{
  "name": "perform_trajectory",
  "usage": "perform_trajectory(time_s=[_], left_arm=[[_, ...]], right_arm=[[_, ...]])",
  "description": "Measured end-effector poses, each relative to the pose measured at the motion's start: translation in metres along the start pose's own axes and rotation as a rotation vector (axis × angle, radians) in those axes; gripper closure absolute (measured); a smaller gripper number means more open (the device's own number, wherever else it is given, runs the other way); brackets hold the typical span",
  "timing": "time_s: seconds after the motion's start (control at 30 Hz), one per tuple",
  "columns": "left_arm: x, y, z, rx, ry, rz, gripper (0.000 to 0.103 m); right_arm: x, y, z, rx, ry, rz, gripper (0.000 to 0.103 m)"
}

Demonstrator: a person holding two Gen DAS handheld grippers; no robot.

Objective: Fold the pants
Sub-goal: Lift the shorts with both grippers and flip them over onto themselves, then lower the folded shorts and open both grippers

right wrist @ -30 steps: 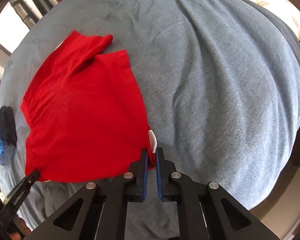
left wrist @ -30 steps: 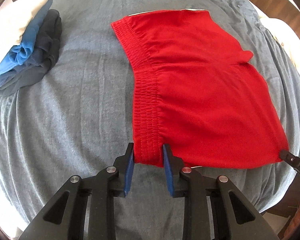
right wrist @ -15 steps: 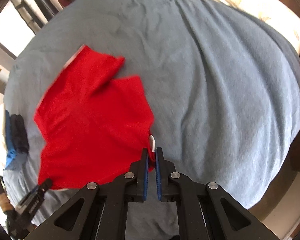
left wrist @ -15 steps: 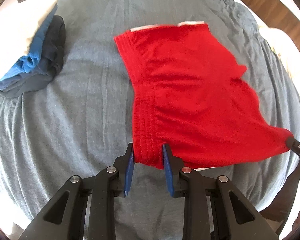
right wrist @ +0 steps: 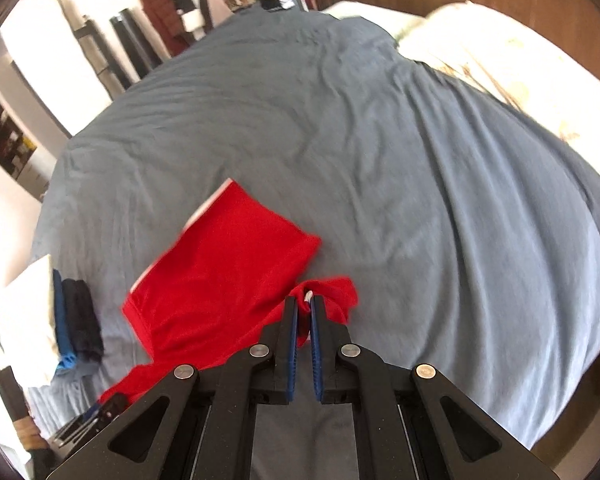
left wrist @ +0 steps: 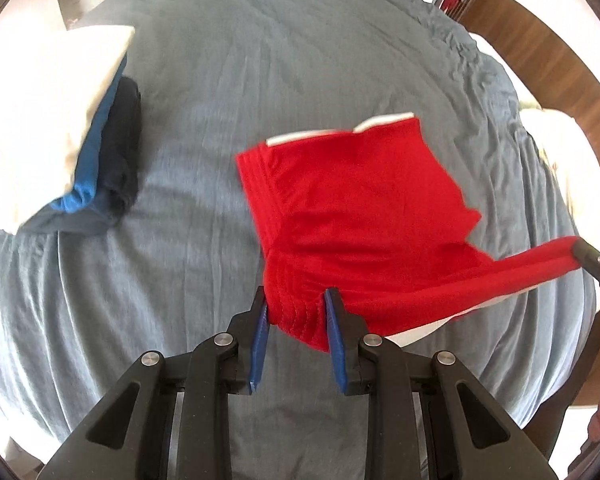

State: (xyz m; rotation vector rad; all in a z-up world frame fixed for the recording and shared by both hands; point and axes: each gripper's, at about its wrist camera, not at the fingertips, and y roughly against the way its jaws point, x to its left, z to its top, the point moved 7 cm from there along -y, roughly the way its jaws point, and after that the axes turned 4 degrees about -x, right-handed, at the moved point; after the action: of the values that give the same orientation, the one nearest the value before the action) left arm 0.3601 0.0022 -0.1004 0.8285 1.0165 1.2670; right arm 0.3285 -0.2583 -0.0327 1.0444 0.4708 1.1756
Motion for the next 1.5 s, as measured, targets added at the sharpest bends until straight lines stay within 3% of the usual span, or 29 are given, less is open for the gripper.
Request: perform_trajectory(time_s=[0.23, 0.43, 0.77, 1.03, 1.27, 1.33, 1.37, 1.47, 1.5], left_arm=[[0.002, -0.013, 0.032, -0.027, 0.0, 0.012, 0.076], [0.008, -0.038, 0.052, -0.013, 0.016, 0.034, 0.076], [0.023, -0.08, 0.075, 0.043, 0.063, 0.057, 0.076], [0.035, -0.101, 0.099, 0.053, 0.11, 0.074, 0.074], [0.045, -0.111, 0.11, 0.054, 0.121, 0.124, 0.068], [0.047, -0.109, 0.112, 0.042, 0.113, 0.152, 0.057], [0.05, -0.108, 0.114, 0.035, 0.115, 0.166, 0.055], [0.055, -0.103, 0.119, 0.011, 0.123, 0.192, 0.053], [0.057, -0.101, 0.12, 0.007, 0.122, 0.202, 0.052]], right_arm=[[0.024, -0.027, 0.04, 0.009, 0.098, 0.025, 0.096], [0.042, -0.072, 0.064, 0.066, 0.15, 0.047, 0.096], [0.07, -0.16, 0.079, 0.217, 0.245, 0.05, 0.096], [0.098, -0.203, 0.101, 0.236, 0.293, 0.068, 0.096], [0.122, -0.24, 0.11, 0.269, 0.337, 0.074, 0.096], [0.126, -0.247, 0.11, 0.286, 0.336, 0.087, 0.095], [0.129, -0.25, 0.111, 0.293, 0.338, 0.089, 0.092], [0.133, -0.251, 0.116, 0.266, 0.362, 0.079, 0.063], [0.135, -0.249, 0.119, 0.242, 0.375, 0.074, 0.058]])
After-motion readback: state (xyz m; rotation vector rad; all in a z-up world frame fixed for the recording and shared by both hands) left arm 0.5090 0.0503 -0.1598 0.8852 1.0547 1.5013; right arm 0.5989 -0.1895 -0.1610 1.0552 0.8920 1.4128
